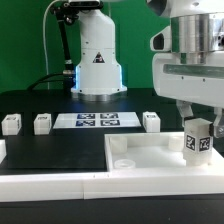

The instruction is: Assemble square table

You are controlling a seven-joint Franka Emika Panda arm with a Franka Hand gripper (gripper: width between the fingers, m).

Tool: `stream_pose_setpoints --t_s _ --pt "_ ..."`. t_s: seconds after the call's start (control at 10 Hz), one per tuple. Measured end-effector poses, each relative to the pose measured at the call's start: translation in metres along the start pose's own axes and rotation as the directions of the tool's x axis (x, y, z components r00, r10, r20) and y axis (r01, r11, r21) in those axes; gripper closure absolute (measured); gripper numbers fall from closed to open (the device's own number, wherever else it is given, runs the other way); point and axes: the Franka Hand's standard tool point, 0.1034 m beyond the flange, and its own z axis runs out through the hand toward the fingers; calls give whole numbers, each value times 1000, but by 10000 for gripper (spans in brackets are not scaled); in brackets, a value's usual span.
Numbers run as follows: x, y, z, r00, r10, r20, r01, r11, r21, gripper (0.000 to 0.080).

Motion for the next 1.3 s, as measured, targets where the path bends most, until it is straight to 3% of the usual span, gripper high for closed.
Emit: stream_pose_setpoints --t_s 0.1,0.2,0.5,0.8,1.3 --pt "0 0 0 999 -53 3 53 999 -4 196" --pt "0 0 -1 998 -61 3 61 998 -4 159" --pt "5 -1 -1 926 -378 1 378 926 -2 152" --pt "4 -1 -1 839 -545 1 545 839 -2 150" --pt "1 0 2 578 -816 6 816 578 -3 150"
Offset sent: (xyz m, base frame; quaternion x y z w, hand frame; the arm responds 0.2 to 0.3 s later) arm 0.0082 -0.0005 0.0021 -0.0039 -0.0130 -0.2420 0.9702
